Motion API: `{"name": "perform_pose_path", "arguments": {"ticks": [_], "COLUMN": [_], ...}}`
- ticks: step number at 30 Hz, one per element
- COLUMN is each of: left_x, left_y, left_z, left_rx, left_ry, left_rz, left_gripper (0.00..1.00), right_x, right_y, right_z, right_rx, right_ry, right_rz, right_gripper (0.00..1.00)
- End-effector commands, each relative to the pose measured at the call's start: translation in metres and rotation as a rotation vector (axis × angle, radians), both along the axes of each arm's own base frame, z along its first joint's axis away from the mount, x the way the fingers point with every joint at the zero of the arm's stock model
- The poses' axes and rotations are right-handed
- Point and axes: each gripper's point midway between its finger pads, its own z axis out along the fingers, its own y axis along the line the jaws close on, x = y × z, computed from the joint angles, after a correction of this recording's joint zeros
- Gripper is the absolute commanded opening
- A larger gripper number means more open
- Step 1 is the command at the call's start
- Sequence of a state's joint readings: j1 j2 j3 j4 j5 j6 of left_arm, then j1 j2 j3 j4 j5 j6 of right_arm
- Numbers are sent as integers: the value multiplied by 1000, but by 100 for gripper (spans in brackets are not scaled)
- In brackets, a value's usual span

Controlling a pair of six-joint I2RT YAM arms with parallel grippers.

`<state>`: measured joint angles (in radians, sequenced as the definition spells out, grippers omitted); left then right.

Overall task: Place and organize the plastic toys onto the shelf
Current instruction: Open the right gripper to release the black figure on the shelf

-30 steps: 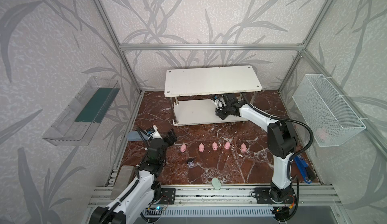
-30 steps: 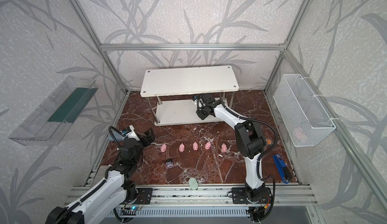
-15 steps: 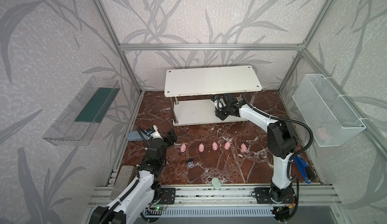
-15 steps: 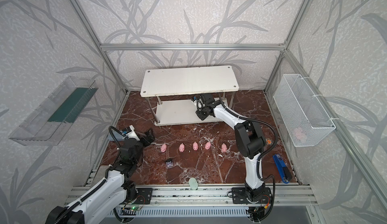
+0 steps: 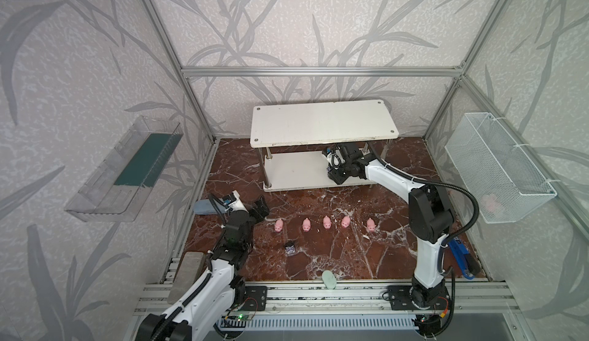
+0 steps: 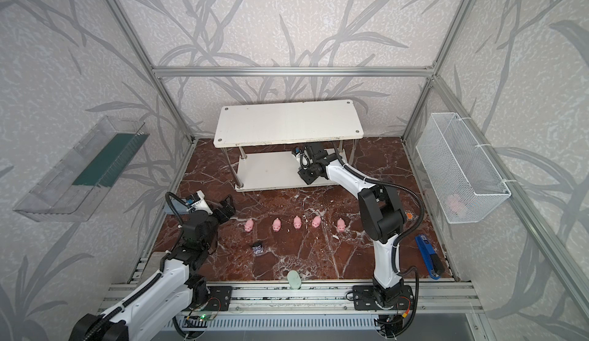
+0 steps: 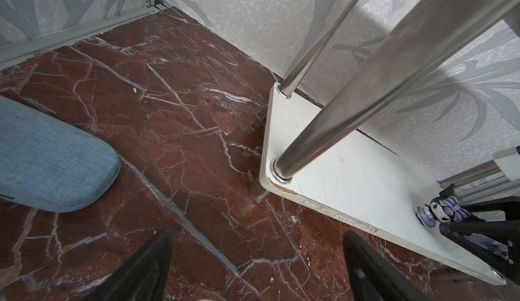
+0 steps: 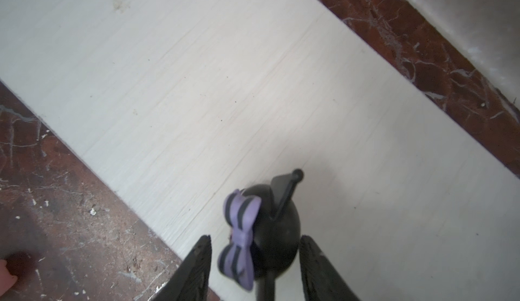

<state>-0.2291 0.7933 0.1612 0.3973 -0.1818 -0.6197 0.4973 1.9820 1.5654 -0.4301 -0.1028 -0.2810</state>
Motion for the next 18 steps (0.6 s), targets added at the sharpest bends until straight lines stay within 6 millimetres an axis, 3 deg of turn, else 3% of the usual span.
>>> {"name": "perform_pose_path", "arguments": {"ticks": [1, 18], "left_x": [-1, 0], "left_y": [3, 3], "left_z": [-1, 1], "left_rx": [-8, -4], "left_ry": [-9, -11], "left_rz": [18, 16], "left_gripper": [93, 93], "right_x": [-2, -23], "right_y": [-3, -13], "right_z": [23, 38], "right_rx": [16, 43], "right_ry": [-47, -72], "right_rz": [-7, -15], "right_gripper": [53, 55]}}
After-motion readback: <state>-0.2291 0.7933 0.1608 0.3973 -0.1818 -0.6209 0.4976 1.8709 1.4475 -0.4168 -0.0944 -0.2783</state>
